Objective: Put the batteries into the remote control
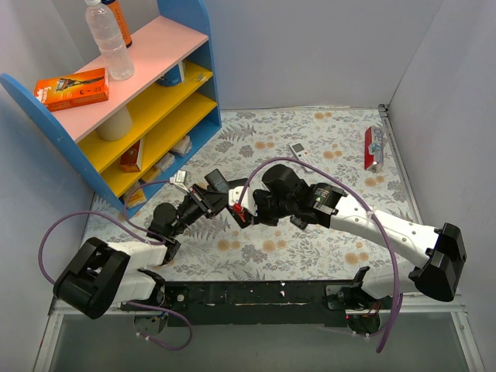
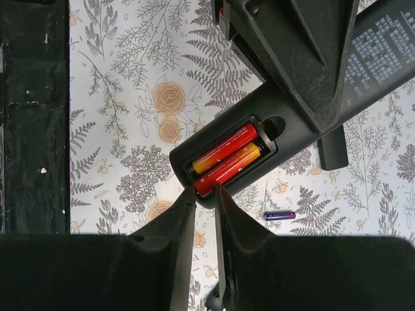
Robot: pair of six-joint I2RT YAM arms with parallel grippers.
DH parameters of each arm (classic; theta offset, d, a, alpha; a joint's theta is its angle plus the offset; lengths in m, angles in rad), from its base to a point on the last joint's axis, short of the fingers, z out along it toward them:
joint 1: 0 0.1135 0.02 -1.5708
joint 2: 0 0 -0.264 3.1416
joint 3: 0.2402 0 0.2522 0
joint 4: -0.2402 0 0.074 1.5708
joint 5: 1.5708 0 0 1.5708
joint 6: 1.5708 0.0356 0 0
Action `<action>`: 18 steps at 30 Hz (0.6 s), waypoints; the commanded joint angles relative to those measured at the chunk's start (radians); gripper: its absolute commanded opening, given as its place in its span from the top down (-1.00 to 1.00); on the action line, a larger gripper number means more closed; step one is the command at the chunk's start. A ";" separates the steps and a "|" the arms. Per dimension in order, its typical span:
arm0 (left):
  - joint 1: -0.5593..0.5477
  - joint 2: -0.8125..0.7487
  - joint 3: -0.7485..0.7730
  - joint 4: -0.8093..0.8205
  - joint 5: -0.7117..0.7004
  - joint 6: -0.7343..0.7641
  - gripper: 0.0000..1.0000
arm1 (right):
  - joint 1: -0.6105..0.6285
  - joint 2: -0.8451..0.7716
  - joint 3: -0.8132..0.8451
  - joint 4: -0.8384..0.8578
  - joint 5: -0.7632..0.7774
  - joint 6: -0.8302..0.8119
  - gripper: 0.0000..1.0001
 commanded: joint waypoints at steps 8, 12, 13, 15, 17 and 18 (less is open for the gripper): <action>-0.005 -0.014 0.018 0.061 0.020 -0.309 1.00 | -0.004 0.047 0.048 0.051 0.072 0.036 0.60; -0.011 -0.020 0.018 0.059 0.015 -0.312 1.00 | -0.004 0.062 0.052 0.065 0.085 0.049 0.67; -0.013 -0.022 0.020 0.058 0.014 -0.312 1.00 | -0.004 0.065 0.054 0.072 0.088 0.055 0.70; -0.020 -0.025 0.020 0.058 0.011 -0.313 1.00 | -0.003 0.076 0.057 0.078 0.095 0.062 0.75; -0.026 -0.025 0.020 0.061 0.005 -0.318 1.00 | -0.004 0.084 0.060 0.091 0.105 0.072 0.77; -0.028 -0.025 0.020 0.061 0.003 -0.319 1.00 | -0.004 0.088 0.061 0.094 0.106 0.075 0.81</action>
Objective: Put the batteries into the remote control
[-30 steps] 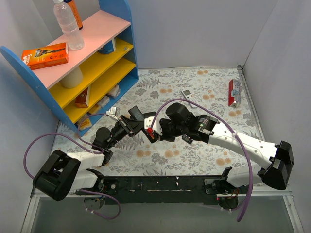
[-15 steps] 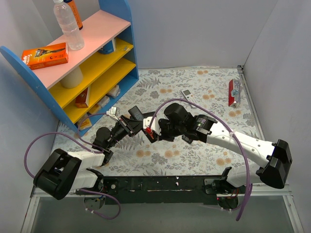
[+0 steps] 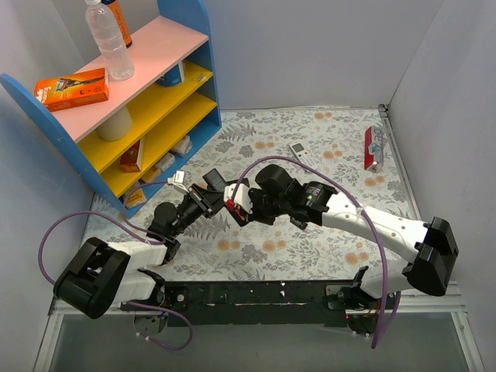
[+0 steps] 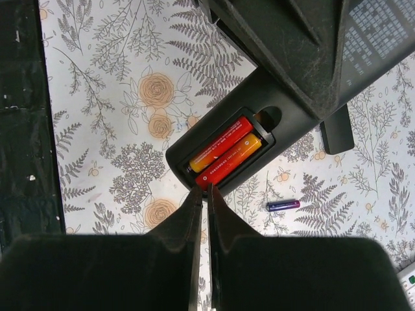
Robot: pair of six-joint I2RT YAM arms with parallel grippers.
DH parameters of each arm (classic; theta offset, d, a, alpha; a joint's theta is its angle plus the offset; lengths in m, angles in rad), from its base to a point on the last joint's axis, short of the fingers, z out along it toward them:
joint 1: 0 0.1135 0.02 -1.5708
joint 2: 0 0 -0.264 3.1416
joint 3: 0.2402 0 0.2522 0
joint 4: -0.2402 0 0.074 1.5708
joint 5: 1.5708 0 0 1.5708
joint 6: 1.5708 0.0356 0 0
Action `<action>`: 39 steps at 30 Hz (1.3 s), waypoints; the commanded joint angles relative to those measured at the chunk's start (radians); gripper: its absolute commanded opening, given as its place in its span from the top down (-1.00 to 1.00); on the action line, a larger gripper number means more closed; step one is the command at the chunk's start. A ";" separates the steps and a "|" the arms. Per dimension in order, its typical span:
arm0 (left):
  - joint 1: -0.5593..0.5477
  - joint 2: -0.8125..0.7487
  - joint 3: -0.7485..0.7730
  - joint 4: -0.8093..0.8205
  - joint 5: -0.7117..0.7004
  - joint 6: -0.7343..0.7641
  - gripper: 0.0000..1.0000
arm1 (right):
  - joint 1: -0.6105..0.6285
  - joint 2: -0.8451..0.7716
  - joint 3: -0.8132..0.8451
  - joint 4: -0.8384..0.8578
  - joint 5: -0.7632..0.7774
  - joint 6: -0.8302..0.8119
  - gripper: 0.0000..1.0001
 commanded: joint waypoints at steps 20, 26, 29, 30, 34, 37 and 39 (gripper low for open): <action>-0.064 -0.036 0.035 0.084 0.035 -0.333 1.00 | -0.012 0.179 0.128 0.057 0.074 0.159 0.97; -0.064 -0.073 0.052 0.022 0.041 -0.258 1.00 | -0.023 0.219 0.168 0.014 0.010 0.229 0.88; -0.064 -0.101 0.065 -0.022 0.052 -0.224 1.00 | -0.036 0.237 0.191 -0.022 -0.027 0.251 0.76; -0.064 -0.108 0.075 -0.034 0.053 -0.203 1.00 | -0.041 0.245 0.197 -0.046 -0.039 0.259 0.73; -0.064 -0.143 0.092 -0.094 0.057 -0.143 1.00 | -0.053 0.262 0.212 -0.080 -0.088 0.280 0.47; -0.064 -0.174 0.090 -0.125 0.052 -0.110 1.00 | -0.063 0.260 0.206 -0.083 -0.088 0.309 0.46; -0.062 -0.197 0.087 -0.156 0.037 -0.095 1.00 | -0.069 0.256 0.195 -0.083 -0.088 0.322 0.46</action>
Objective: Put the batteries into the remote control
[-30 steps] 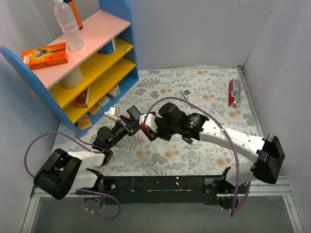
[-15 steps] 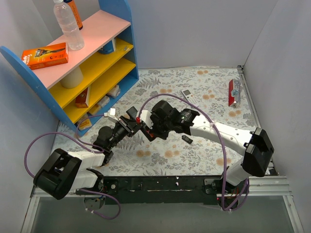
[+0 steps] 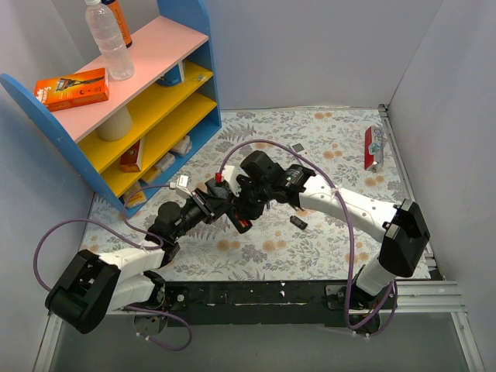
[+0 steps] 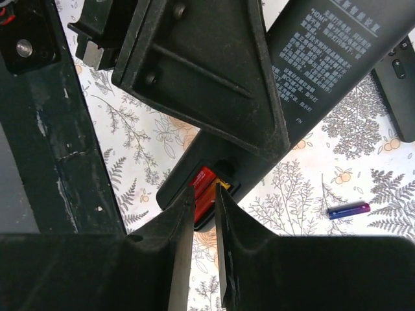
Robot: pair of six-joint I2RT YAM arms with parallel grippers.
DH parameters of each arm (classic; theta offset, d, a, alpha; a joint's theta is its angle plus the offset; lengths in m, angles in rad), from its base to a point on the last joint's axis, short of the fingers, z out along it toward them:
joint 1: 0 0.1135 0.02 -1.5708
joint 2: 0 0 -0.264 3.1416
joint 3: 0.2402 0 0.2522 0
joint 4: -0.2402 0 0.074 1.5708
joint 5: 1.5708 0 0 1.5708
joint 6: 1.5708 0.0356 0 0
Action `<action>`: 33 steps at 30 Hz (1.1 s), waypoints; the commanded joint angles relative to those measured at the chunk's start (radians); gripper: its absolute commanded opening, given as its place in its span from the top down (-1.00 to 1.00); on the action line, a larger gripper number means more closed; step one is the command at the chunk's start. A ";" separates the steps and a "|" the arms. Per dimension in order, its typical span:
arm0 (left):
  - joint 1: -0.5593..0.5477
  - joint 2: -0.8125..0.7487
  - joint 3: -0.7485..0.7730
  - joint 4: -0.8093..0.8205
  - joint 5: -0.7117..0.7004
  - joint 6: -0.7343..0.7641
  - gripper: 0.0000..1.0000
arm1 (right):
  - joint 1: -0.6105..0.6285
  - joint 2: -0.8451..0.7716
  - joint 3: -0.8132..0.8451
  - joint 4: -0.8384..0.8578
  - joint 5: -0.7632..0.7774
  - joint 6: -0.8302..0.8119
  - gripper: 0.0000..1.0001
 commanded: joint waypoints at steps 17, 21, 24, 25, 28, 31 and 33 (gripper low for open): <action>-0.026 -0.123 -0.048 -0.055 -0.145 0.011 1.00 | -0.140 -0.314 -0.332 0.145 0.215 0.192 0.03; -0.026 -0.130 -0.057 -0.073 -0.154 0.031 1.00 | -0.212 -0.325 -0.423 0.126 0.266 0.193 0.01; -0.026 -0.129 -0.062 -0.075 -0.156 0.039 1.00 | -0.253 -0.279 -0.438 0.097 0.317 0.174 0.01; -0.025 -0.127 -0.067 -0.075 -0.156 0.039 1.00 | -0.260 -0.244 -0.435 0.091 0.326 0.163 0.01; -0.026 -0.121 -0.064 -0.073 -0.154 0.040 1.00 | -0.269 -0.164 -0.403 0.065 0.343 0.149 0.03; -0.026 -0.115 -0.059 -0.078 -0.150 0.042 1.00 | -0.269 -0.089 -0.365 0.048 0.344 0.134 0.06; -0.026 -0.110 -0.056 -0.076 -0.147 0.043 1.00 | -0.269 -0.055 -0.337 0.033 0.355 0.124 0.08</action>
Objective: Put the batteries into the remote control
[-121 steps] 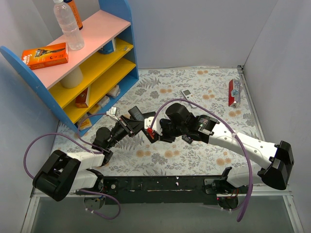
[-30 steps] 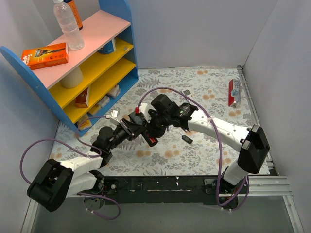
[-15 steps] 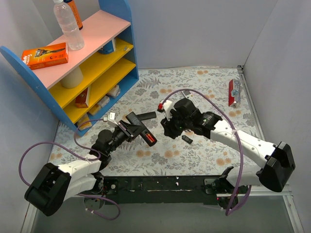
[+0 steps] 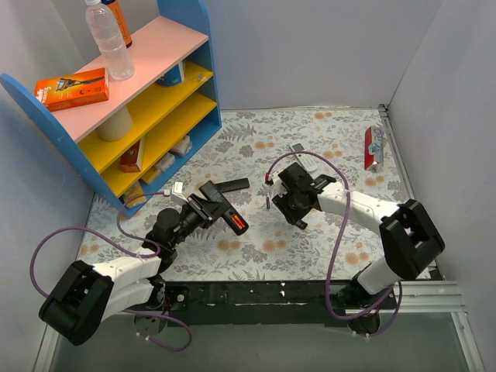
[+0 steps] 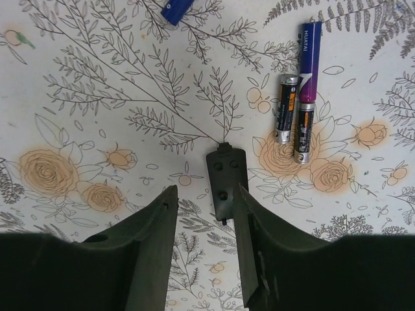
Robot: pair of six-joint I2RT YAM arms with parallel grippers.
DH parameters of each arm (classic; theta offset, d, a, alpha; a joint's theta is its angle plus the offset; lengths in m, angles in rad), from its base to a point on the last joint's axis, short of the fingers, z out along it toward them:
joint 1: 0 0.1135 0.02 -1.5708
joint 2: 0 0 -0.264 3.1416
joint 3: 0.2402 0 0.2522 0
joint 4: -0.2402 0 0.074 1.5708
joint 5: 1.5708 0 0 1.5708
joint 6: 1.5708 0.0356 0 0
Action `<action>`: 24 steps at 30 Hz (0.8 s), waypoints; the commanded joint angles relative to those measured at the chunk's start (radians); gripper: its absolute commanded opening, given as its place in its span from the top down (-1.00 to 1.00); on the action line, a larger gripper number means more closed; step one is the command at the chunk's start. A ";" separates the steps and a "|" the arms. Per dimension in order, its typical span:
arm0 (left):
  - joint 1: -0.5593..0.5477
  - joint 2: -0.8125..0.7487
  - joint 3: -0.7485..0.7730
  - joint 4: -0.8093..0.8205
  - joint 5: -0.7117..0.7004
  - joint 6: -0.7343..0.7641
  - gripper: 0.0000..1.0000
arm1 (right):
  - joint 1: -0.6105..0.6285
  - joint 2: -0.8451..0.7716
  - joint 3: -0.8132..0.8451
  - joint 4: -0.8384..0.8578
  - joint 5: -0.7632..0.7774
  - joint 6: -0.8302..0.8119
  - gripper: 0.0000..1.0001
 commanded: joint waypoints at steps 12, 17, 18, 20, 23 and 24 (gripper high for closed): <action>-0.005 0.025 0.022 0.038 0.015 0.013 1.00 | -0.003 0.199 0.147 -0.050 0.050 -0.056 0.19; -0.003 0.033 0.022 0.047 0.023 0.005 1.00 | -0.004 0.232 0.151 -0.049 0.070 -0.058 0.23; -0.003 0.034 0.023 0.047 0.021 0.007 1.00 | -0.004 0.235 0.151 -0.050 0.071 -0.059 0.24; -0.005 0.036 0.025 0.050 0.021 0.007 1.00 | -0.004 0.242 0.153 -0.049 0.073 -0.058 0.25; -0.005 0.042 0.027 0.053 0.026 0.004 1.00 | -0.004 0.242 0.150 -0.044 0.070 -0.058 0.36; -0.003 0.044 0.027 0.052 0.027 0.002 1.00 | -0.004 0.242 0.150 -0.044 0.070 -0.059 0.45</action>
